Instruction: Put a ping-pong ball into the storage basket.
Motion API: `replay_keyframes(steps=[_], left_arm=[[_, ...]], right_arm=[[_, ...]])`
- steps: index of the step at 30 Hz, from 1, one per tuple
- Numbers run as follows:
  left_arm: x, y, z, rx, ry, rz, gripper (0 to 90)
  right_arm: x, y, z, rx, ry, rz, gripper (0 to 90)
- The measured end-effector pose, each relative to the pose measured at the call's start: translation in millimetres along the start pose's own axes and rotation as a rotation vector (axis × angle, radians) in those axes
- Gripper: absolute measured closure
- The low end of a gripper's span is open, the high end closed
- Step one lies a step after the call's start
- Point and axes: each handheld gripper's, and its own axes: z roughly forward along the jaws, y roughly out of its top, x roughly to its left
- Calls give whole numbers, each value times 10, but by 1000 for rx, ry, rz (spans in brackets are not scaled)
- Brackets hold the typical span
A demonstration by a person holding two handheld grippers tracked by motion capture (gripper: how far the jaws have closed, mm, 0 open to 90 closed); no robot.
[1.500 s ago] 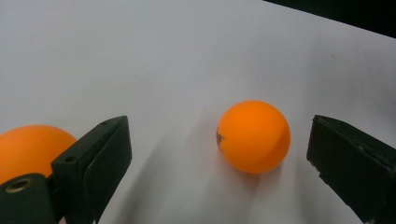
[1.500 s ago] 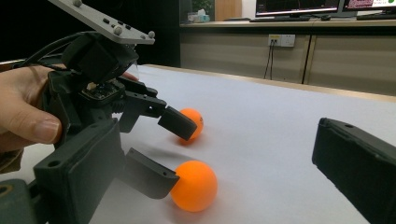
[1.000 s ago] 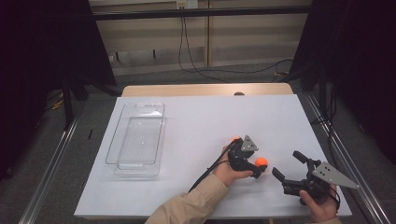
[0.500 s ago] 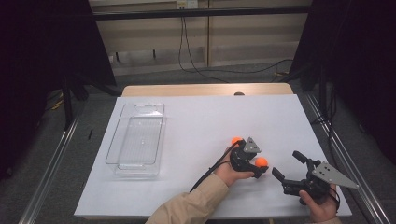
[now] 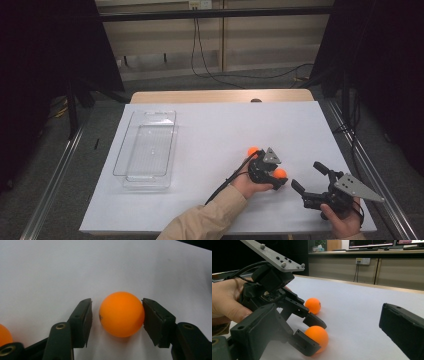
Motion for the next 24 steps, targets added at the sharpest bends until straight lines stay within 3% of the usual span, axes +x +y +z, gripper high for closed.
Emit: replay_keyframes(steps=[6,18,24], left_arm=[[-3,7,13,0,-6,-4,451],[9,4,5,43,3,11,508],[20,8,-18,38,-1,-12,509]], right_arm=[[-4,0,-2,0,0,1,14],[-3,0,-2,1,2,2,14],[-3,-1,-2,1,2,2,14]])
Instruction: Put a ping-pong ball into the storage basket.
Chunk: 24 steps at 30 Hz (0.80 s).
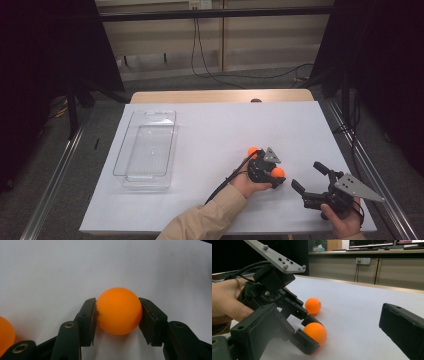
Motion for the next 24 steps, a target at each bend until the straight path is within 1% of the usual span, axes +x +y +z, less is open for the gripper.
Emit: replay_keyframes(steps=[5,7,9,10,16,17,22,24], left_arm=[[9,10,-31,-8,-14,-13,509],[7,10,-41,-10,-22,-27,509],[11,11,-49,-6,-23,-21,509],[5,11,-51,-15,-24,-34,509],[24,18,-107,-10,-33,-34,509],[24,16,-121,-11,-36,-47,509],[31,15,-170,-7,-47,-47,510],[34,14,-182,-5,-49,-41,510]], right_arm=[[0,0,1,0,0,1,14],[0,-1,1,0,-1,2,14],[0,-1,0,1,-1,1,14],[0,-1,0,1,-1,1,14],[-1,-3,0,1,-1,1,14],[0,-2,-1,0,-2,4,14],[2,-3,-1,1,0,1,14],[2,-3,-1,1,0,1,14]])
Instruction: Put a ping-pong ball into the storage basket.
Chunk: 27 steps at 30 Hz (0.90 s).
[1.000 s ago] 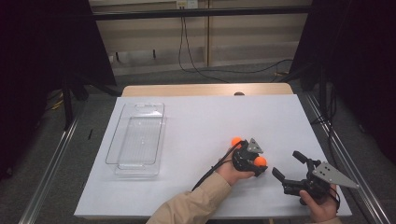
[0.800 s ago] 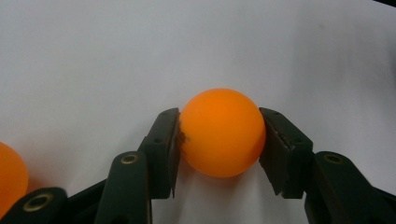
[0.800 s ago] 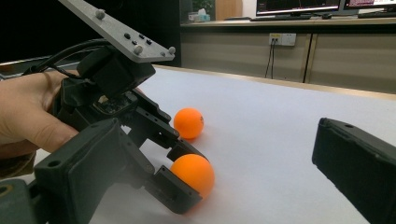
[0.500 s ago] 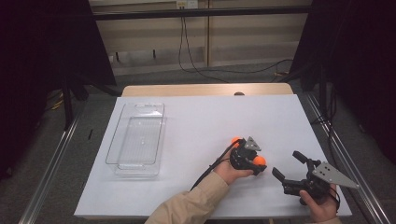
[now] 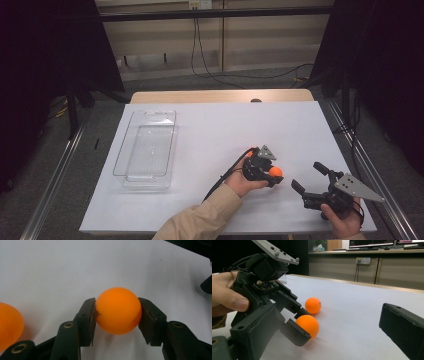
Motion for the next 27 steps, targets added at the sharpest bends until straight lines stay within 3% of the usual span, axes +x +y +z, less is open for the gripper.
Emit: replay_keyframes(steps=[27], left_arm=[[78,-142,-280,1,-2,-41,510]], right_arm=[[1,0,2,1,-1,0,14]])
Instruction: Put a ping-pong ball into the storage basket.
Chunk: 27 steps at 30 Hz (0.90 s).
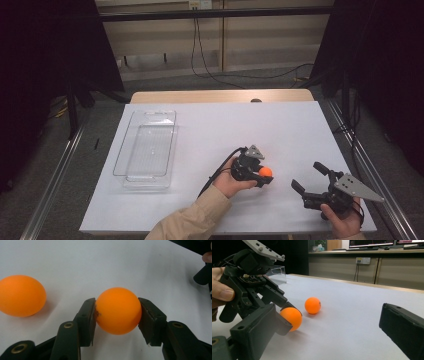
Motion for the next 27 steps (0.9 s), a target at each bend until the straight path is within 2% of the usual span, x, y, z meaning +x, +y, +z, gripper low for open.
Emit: replay_keyframes(steps=[27], left_arm=[[34,-45,-118,-8,-7,-31,510]], right_arm=[[4,5,-3,-4,3,-2,14]])
